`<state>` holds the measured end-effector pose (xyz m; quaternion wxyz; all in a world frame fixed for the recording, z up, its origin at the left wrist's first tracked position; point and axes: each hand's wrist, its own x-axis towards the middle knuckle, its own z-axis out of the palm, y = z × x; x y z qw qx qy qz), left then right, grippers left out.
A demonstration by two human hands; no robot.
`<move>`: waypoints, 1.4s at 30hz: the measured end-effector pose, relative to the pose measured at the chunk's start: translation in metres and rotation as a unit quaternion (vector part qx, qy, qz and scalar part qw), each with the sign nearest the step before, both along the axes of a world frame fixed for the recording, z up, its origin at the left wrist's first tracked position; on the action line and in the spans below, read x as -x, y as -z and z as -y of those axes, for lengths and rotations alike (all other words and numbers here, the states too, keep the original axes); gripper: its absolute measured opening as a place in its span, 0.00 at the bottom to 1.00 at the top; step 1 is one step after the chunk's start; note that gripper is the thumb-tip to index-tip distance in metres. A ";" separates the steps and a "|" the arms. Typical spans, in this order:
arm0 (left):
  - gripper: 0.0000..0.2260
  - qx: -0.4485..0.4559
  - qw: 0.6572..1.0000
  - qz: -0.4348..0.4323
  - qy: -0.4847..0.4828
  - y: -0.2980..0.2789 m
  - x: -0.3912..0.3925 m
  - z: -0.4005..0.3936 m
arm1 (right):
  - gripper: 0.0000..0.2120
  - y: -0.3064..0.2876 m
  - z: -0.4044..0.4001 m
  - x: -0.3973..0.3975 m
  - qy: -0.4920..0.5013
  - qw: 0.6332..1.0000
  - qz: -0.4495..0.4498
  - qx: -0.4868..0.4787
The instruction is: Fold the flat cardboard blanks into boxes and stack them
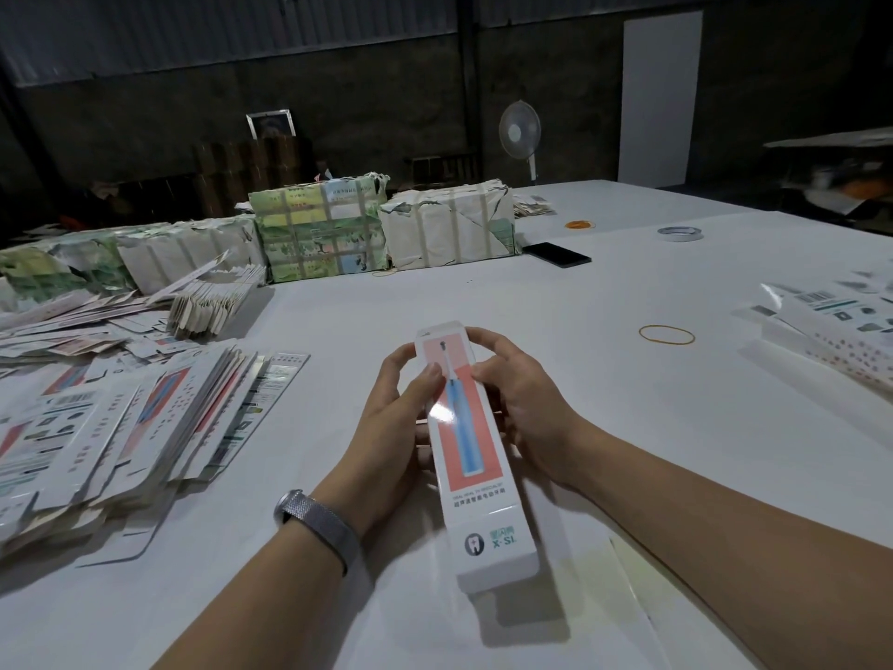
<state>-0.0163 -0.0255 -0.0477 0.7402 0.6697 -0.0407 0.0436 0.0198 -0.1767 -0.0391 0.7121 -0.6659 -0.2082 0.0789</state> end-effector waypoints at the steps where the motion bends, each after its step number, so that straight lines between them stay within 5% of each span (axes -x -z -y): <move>1: 0.15 -0.001 1.000 -0.001 0.004 0.000 0.000 -0.001 | 0.15 0.001 0.000 -0.001 -0.002 1.000 0.002 -0.002; 6: 0.19 -0.003 1.000 -0.006 0.012 0.001 -0.001 -0.002 | 0.13 0.001 0.001 -0.003 -0.012 1.000 -0.010 -0.021; 19: 0.09 -0.072 0.997 0.001 0.018 0.004 0.000 -0.001 | 0.06 0.005 0.001 -0.013 0.010 0.996 -0.060 -0.065; 42: 0.13 -0.074 0.997 -0.009 0.013 0.001 0.002 0.004 | 0.07 0.002 0.003 -0.012 0.099 0.991 0.026 -0.084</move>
